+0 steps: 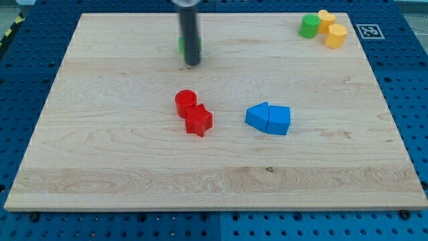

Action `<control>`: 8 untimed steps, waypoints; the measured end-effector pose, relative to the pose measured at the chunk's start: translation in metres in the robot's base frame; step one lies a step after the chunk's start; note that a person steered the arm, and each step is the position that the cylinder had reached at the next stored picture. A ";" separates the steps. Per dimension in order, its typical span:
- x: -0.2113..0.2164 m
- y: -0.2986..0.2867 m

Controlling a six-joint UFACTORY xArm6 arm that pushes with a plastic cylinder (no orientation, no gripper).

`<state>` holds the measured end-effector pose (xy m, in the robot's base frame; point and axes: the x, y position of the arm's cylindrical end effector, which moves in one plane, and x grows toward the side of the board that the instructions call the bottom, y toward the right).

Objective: Move the green star into the bottom of green circle

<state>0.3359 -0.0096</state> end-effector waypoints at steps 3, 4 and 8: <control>0.075 -0.011; 0.072 -0.096; -0.034 -0.031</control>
<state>0.3024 -0.0404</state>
